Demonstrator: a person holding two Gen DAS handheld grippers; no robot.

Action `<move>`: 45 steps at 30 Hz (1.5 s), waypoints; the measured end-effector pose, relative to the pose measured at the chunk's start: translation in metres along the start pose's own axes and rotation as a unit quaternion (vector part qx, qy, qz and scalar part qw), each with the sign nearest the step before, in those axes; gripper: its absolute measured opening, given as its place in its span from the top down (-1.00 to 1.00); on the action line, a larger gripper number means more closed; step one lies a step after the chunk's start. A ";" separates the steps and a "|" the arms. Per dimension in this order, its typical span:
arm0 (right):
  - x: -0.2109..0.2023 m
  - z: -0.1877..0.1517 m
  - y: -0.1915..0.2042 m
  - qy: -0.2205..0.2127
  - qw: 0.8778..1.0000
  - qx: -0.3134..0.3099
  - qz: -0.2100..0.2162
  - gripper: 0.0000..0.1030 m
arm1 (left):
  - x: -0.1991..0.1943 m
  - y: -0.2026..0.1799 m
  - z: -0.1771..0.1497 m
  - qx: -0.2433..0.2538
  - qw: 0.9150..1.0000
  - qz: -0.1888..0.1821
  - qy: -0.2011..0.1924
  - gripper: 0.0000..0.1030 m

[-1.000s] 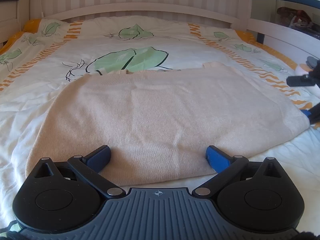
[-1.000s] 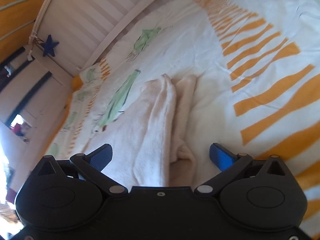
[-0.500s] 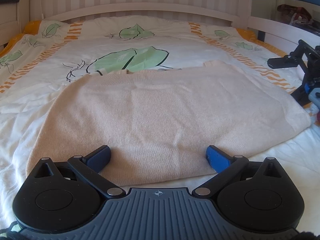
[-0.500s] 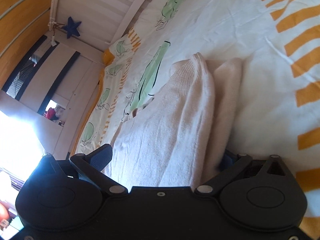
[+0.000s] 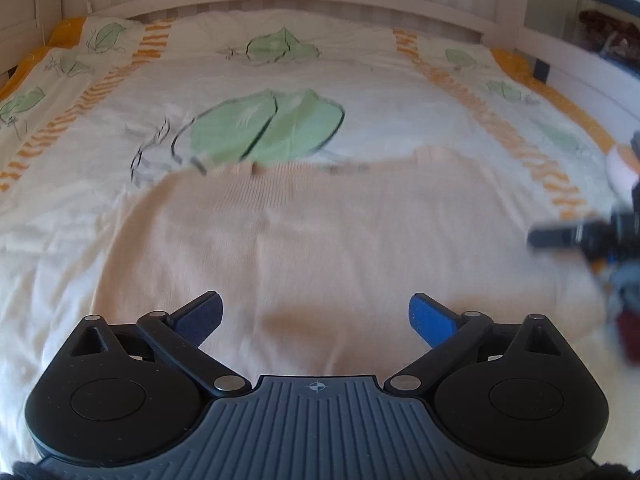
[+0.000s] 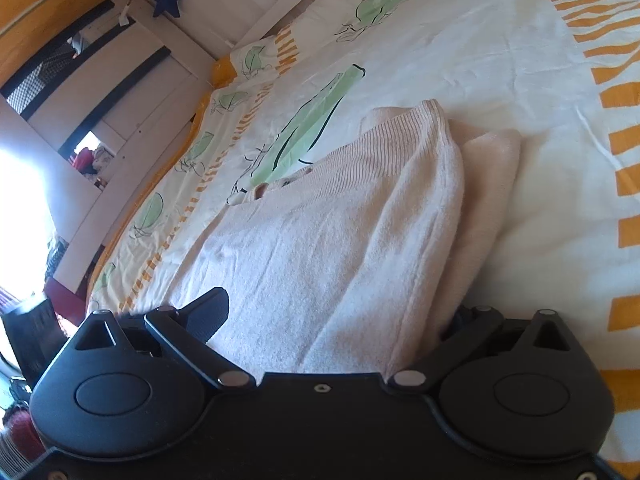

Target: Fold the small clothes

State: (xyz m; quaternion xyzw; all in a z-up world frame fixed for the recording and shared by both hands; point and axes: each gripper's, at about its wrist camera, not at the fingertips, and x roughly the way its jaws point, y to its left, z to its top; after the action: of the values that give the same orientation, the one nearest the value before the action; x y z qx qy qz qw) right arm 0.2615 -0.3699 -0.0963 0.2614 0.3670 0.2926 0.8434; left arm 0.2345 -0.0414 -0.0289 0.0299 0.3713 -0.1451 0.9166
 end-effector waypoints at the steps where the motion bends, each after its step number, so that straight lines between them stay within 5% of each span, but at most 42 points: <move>1: 0.000 -0.001 0.000 -0.002 1.000 0.000 0.000 -0.98 | 0.004 -0.002 0.013 -0.006 1.000 0.001 -0.002 -0.96; 8: 0.000 -0.003 0.001 -0.005 1.000 -0.005 0.005 -1.00 | 0.062 -0.027 0.071 0.011 0.999 0.047 0.025 -0.96; 12: -0.002 -0.003 -0.001 -0.006 1.000 -0.004 0.007 -1.00 | 0.099 -0.035 0.077 0.024 0.993 0.094 0.065 -0.95; 16: -0.003 -0.003 -0.003 -0.006 1.000 0.003 0.010 -1.00 | 0.127 -0.033 0.064 0.025 0.988 0.102 0.111 -0.98; 21: -0.010 -0.003 -0.010 -0.026 0.999 0.035 0.025 -1.00 | 0.117 -0.024 0.067 -0.009 0.990 0.091 0.107 -0.95; 23: -0.011 -0.004 -0.012 -0.029 0.998 0.045 0.026 -1.00 | 0.102 -0.024 0.068 0.001 0.992 0.083 0.095 -0.77; 28: -0.011 -0.004 -0.012 -0.029 0.998 0.044 0.023 -1.00 | 0.065 -0.024 0.053 -0.002 0.995 0.059 0.079 -0.77; 33: -0.009 -0.003 -0.009 -0.030 0.999 0.039 0.019 -1.00 | 0.060 -0.024 0.023 -0.008 0.993 0.043 0.106 -0.78; 45: -0.014 -0.010 -0.011 -0.044 0.998 0.015 0.037 -0.99 | 0.036 -0.014 0.009 -0.018 0.998 0.017 0.064 -0.78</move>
State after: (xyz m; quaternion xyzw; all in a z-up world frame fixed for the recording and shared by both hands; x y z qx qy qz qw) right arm 0.2488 -0.3846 -0.1030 0.2999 0.3240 0.3064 0.8433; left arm 0.2607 -0.0649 -0.0465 0.0285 0.4314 -0.1207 0.8936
